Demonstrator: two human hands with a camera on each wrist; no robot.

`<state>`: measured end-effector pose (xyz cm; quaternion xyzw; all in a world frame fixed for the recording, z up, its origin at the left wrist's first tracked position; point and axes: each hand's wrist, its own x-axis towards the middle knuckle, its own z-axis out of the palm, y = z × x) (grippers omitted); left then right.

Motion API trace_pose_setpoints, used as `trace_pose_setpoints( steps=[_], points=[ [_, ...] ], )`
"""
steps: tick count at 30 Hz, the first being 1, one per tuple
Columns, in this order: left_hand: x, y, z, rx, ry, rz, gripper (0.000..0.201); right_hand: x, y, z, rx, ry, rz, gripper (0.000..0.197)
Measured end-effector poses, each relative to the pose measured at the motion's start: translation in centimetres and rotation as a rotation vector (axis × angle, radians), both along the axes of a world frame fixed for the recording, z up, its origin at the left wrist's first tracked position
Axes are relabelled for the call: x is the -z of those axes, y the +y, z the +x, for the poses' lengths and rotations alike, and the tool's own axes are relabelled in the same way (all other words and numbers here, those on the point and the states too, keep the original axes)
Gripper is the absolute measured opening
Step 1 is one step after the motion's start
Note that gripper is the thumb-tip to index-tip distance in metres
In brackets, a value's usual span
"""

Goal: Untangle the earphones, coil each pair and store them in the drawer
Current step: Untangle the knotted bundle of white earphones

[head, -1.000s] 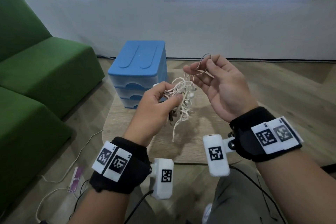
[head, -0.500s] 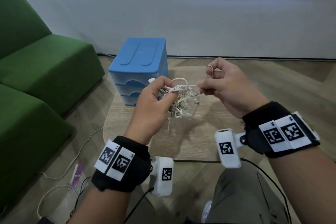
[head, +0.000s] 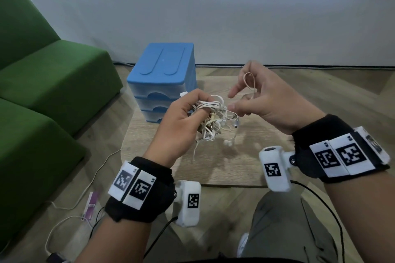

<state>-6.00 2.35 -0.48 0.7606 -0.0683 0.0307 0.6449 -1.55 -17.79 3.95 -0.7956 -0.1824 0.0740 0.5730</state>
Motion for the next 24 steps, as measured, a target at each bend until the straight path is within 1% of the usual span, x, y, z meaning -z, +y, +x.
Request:
trace_pose_setpoints(
  steps=[3,5,7,9,12,15,20,22,24],
  points=[
    [-0.2,0.0,0.0,0.010,0.007,-0.014,0.009,-0.1,-0.2,0.1,-0.059,-0.048,-0.050,0.040],
    [-0.2,0.0,0.0,0.025,0.014,-0.004,0.007,0.2,-0.2,0.5,-0.059,-0.087,-0.127,0.038],
    [-0.1,0.0,0.1,0.065,0.031,-0.009,0.009,0.9,-0.1,0.9,-0.001,-0.137,-0.206,0.038],
    [-0.1,-0.2,0.0,0.113,0.054,-0.024,0.010,1.4,0.2,1.0,0.106,-0.197,-0.251,0.036],
    [-0.3,-0.4,0.1,0.145,0.085,-0.033,0.005,1.7,1.1,0.7,0.237,-0.275,-0.297,0.030],
    [-0.4,-0.2,0.1,0.138,0.104,-0.041,0.003,2.0,1.6,0.6,0.281,-0.304,-0.277,0.027],
    [-0.4,0.0,0.3,0.122,0.124,-0.067,0.005,2.1,2.2,0.6,0.415,-0.318,-0.188,0.026],
    [-0.3,0.0,0.5,0.118,0.121,-0.048,0.005,2.0,2.3,0.6,0.394,-0.260,-0.158,0.025],
    [-0.2,0.1,0.5,0.109,0.116,-0.040,0.003,1.9,2.2,0.5,0.319,-0.175,-0.098,0.024]
  ],
)
